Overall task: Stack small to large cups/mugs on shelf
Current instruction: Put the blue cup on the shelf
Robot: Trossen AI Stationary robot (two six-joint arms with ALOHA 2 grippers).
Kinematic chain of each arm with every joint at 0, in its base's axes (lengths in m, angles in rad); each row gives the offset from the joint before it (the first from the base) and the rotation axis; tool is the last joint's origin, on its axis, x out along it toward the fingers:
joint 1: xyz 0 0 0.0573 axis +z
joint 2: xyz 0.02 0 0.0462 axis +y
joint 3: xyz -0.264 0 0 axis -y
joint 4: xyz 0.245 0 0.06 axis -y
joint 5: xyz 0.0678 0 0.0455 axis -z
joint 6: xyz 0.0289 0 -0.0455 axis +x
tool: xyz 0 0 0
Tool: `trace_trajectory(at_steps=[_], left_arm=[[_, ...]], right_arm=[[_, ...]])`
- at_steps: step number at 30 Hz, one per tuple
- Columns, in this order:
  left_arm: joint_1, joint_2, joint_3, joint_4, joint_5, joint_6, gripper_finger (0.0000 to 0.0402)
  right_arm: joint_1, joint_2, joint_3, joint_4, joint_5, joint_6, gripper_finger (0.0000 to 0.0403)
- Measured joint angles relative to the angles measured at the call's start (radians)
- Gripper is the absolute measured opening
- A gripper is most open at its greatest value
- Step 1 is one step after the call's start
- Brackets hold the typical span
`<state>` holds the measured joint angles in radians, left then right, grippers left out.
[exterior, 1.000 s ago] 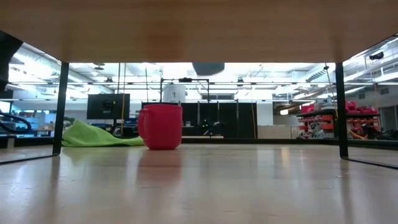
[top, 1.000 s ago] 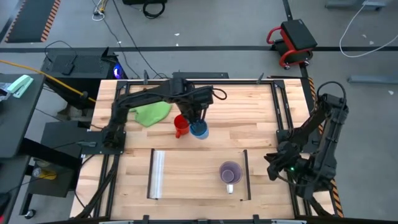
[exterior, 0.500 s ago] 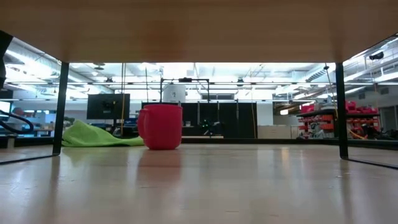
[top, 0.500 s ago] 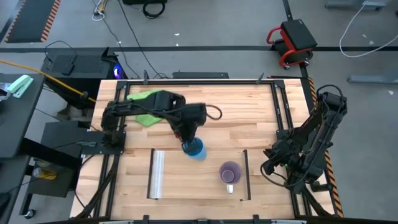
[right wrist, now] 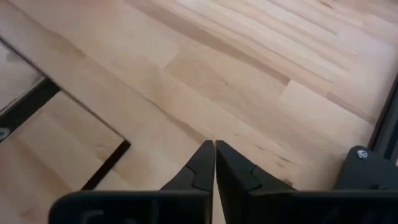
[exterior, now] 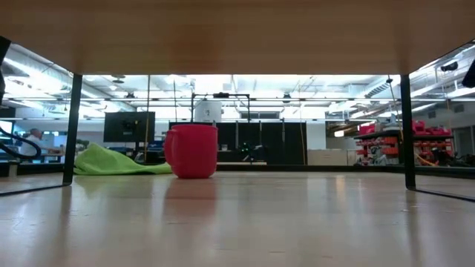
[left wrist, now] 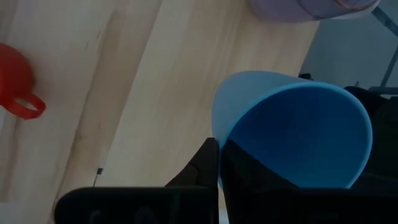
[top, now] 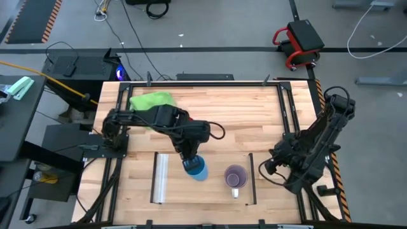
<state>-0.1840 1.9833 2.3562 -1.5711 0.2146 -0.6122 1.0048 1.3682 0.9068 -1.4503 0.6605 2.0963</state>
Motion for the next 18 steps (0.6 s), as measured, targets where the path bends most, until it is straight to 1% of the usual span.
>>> trace_trajectory(at_steps=[6, 15, 18], left_arm=[[-0.032, 0.013, 0.0, 0.0, -0.007, -0.013, 0.0009], [-0.049, 0.016, -0.009, 0.0, -0.104, -0.039, 0.0009], [-0.05, 0.037, -0.009, 0.0, -0.12, -0.033, 0.0009]], right_arm=[[-0.057, 0.005, -0.039, 0.035, 0.0, -0.035, 0.0004], [-0.089, 0.005, -0.104, 0.132, 0.005, -0.03, 0.0011], [-0.089, 0.006, -0.112, 0.142, 0.005, -0.022, 0.0009]])
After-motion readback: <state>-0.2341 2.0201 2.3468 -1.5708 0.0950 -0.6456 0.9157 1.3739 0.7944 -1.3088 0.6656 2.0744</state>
